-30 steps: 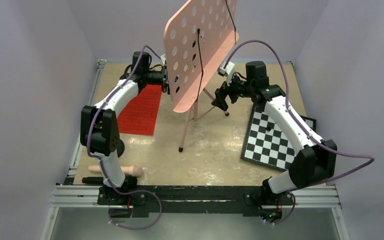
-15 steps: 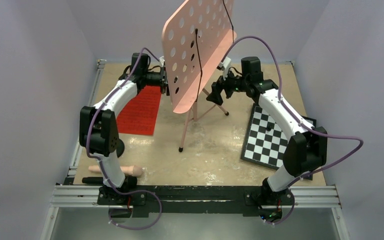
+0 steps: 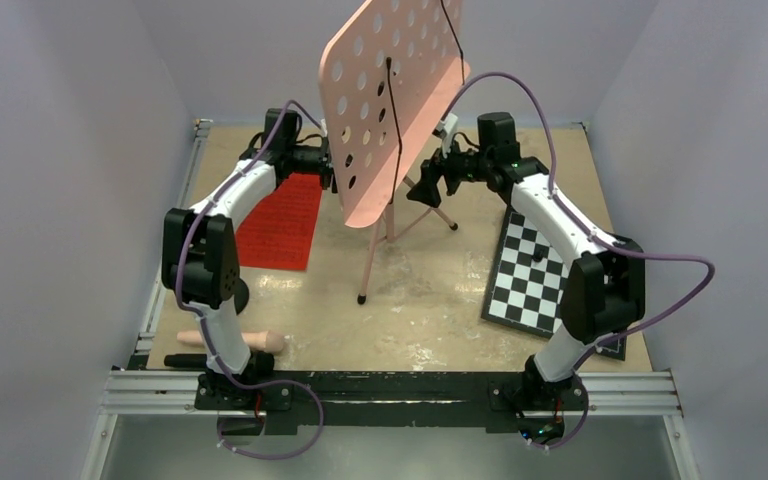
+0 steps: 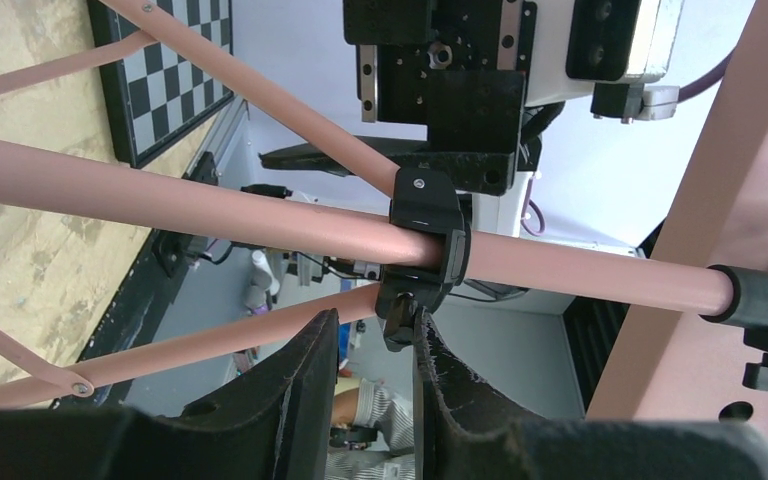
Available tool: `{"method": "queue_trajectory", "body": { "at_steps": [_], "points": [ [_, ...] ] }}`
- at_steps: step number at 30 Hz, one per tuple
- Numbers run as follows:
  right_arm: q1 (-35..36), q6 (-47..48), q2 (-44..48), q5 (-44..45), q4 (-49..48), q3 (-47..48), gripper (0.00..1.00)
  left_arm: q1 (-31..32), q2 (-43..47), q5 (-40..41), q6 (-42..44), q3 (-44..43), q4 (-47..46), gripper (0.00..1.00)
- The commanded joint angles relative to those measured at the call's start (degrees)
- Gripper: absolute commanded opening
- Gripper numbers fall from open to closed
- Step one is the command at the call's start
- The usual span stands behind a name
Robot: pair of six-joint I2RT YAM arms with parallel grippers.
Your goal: Pack up the instrument practice props
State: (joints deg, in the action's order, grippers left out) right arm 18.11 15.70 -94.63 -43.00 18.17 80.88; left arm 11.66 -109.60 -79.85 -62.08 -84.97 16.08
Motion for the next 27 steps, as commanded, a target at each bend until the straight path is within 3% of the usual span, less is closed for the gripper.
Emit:
{"method": "queue_trajectory", "body": {
  "at_steps": [1, 11, 16, 22, 25, 27],
  "points": [
    [0.34, -2.33, -1.59, -2.79, -2.03, 2.45, 0.87, 3.28, -11.11, 10.12, 13.15, 10.46, 17.32, 0.00],
    [0.22, -4.54, -3.23, -4.28, -3.37, 2.33, 0.81, 4.47, -11.86, 11.07, 15.32, 11.21, 19.85, 0.00],
    [0.13, -5.58, -3.61, -5.01, -4.10, 2.40, 0.70, 4.60, -12.16, 11.03, 15.58, 11.15, 19.66, 0.00],
    [-0.13, -5.34, -3.99, -7.26, -3.35, 3.27, 0.47, 4.24, -10.16, 9.32, 18.39, 6.99, 14.02, 0.01],
    [-0.28, -4.27, -4.11, -8.63, -1.26, 3.94, 0.26, 3.25, -7.07, 9.38, 22.15, 2.83, 13.35, 0.23],
    [-0.29, -3.27, -4.14, -9.33, 0.21, 4.55, 0.13, 2.02, -4.32, 10.95, 25.27, 1.53, 13.61, 0.32]
  ]
}}
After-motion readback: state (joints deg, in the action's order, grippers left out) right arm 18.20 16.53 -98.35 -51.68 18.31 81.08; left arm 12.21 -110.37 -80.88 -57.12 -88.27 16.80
